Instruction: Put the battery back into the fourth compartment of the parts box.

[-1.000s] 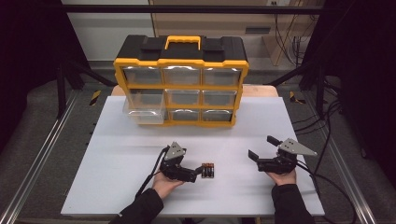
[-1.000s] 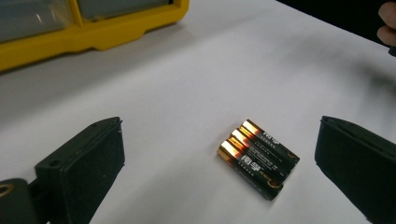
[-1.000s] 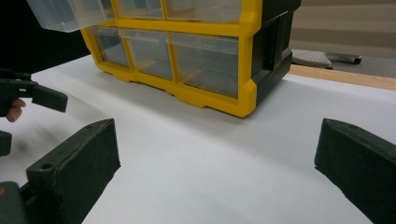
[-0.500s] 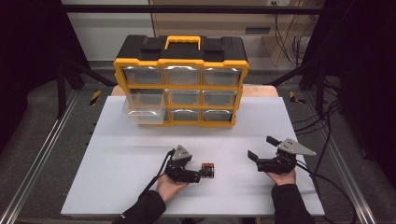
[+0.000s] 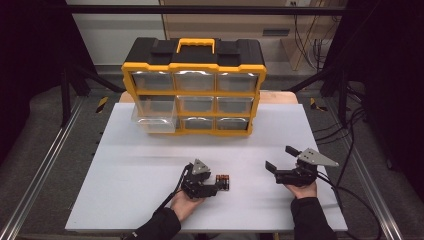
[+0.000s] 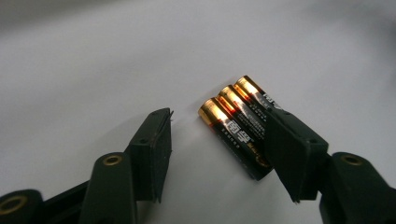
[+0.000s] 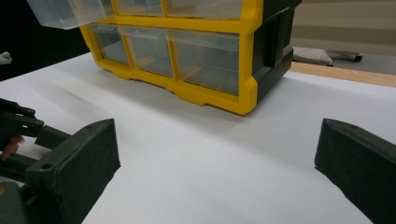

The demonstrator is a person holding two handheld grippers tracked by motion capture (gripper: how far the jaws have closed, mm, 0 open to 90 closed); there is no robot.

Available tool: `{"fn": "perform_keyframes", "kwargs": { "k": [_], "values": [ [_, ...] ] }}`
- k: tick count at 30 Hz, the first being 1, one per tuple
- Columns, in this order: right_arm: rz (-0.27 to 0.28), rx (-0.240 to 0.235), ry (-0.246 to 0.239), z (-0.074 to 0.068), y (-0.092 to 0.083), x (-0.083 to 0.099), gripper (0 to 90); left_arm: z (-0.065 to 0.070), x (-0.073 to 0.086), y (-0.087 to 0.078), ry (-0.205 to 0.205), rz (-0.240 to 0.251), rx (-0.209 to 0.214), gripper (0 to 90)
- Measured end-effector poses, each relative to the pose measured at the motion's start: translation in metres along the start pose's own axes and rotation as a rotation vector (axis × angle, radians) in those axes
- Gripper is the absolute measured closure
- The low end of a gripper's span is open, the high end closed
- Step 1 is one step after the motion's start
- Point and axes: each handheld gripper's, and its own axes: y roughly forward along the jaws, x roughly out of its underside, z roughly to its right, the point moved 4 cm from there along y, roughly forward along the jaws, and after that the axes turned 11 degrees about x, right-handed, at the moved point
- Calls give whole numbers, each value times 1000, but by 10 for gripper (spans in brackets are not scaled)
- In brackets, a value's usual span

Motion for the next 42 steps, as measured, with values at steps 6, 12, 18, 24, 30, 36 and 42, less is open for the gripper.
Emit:
{"fn": "perform_keyframes", "kwargs": {
  "k": [6, 12, 18, 24, 30, 36, 42],
  "values": [
    [2, 0, 1, 0, 0, 0, 4, 7, -1, 2, 5, -7, -13, 521],
    [0, -1, 2, 0, 0, 0, 4, 11, -2, 4, 6, -19, -29, 577],
    [-1, 1, 3, 0, 0, 0, 4, 10, -1, 4, 3, -33, -52, 615],
    [-2, 0, 3, 0, 0, 0, 3, 11, -1, 4, 7, -46, -76, 647],
    [-2, 0, 4, 0, 0, 0, 4, 13, -2, 4, 10, -59, -105, 679],
    [-1, 0, 2, 0, 0, 0, 3, 14, -2, 4, 20, -73, -130, 714],
    [-3, 0, 3, 0, 0, 0, 4, 13, -3, 4, 18, -79, -137, 747]
  ]
}}
